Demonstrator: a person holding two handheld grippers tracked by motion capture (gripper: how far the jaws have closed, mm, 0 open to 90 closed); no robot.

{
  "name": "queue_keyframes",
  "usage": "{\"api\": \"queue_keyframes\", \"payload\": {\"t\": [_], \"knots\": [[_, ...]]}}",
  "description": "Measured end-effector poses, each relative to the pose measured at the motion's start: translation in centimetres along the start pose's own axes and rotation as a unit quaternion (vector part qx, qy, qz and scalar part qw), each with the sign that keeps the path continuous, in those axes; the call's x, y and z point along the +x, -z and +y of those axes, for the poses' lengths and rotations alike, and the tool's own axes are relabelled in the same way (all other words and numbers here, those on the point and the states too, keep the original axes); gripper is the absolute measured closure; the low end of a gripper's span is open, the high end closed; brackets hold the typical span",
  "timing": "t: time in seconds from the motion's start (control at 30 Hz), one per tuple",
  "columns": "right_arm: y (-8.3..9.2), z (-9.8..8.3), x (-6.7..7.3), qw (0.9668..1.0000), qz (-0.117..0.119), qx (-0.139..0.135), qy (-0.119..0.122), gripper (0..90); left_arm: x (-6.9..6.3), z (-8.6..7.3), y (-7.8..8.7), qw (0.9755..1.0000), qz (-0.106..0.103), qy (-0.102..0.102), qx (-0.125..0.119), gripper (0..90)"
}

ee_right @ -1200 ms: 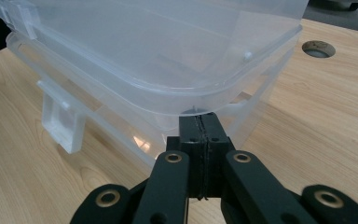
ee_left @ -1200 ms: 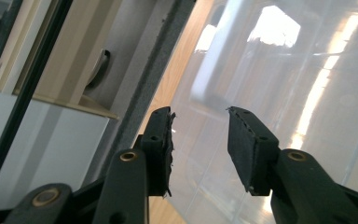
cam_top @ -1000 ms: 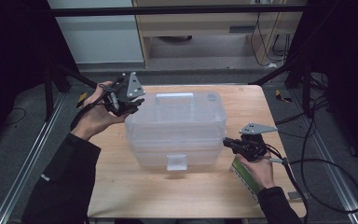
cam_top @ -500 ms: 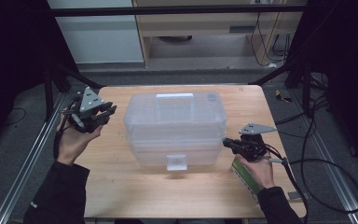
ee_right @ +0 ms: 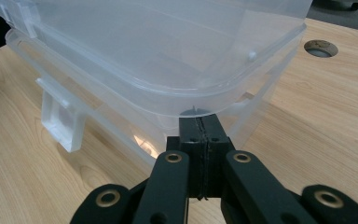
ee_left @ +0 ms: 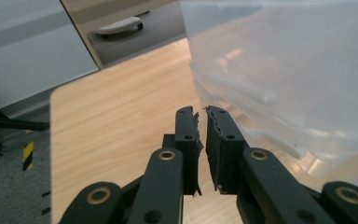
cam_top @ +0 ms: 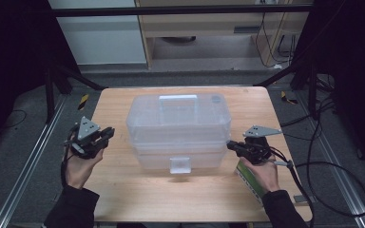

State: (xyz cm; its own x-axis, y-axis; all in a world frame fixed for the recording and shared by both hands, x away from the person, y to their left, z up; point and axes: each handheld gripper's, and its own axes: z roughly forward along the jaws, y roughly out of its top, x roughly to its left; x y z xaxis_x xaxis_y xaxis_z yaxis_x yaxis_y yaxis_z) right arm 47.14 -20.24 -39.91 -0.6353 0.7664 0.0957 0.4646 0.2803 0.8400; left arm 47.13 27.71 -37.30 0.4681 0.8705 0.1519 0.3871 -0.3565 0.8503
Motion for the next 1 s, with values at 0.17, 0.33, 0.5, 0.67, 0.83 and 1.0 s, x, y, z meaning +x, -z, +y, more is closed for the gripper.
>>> {"api": "queue_keyframes", "payload": {"t": [0.17, 0.33, 0.5, 0.67, 0.83, 1.0], "knots": [[0.0, 0.0, 0.0, 1.0000, -0.001, -0.003, 0.002, 90.0, -1.3, -1.2, -1.1, 0.9996, -0.018, -0.008, 0.019, 83.8], [0.0, 0.0, 0.0, 1.0000, -0.001, -0.005, 0.003, 90.0, -2.0, -1.5, -1.5, 0.9991, -0.029, -0.015, 0.028, 83.9], [0.0, 0.0, 0.0, 1.0000, -0.001, -0.006, 0.003, 90.0, -2.6, -1.3, -1.3, 0.9988, -0.041, -0.019, 0.021, 84.1], [0.0, 0.0, 0.0, 1.0000, -0.002, -0.007, 0.002, 90.0, -3.3, -1.2, -1.6, 0.9981, -0.048, -0.028, 0.027, 83.9], [0.0, 0.0, 0.0, 1.0000, -0.001, -0.008, 0.003, 90.0, -3.5, -1.0, -1.5, 0.9980, -0.054, -0.025, 0.019, 84.3], [0.0, 0.0, 0.0, 0.9999, 0.000, -0.012, 0.003, 89.9, -3.4, -1.0, -1.4, 0.9983, -0.053, -0.022, 0.014, 84.4]]}}
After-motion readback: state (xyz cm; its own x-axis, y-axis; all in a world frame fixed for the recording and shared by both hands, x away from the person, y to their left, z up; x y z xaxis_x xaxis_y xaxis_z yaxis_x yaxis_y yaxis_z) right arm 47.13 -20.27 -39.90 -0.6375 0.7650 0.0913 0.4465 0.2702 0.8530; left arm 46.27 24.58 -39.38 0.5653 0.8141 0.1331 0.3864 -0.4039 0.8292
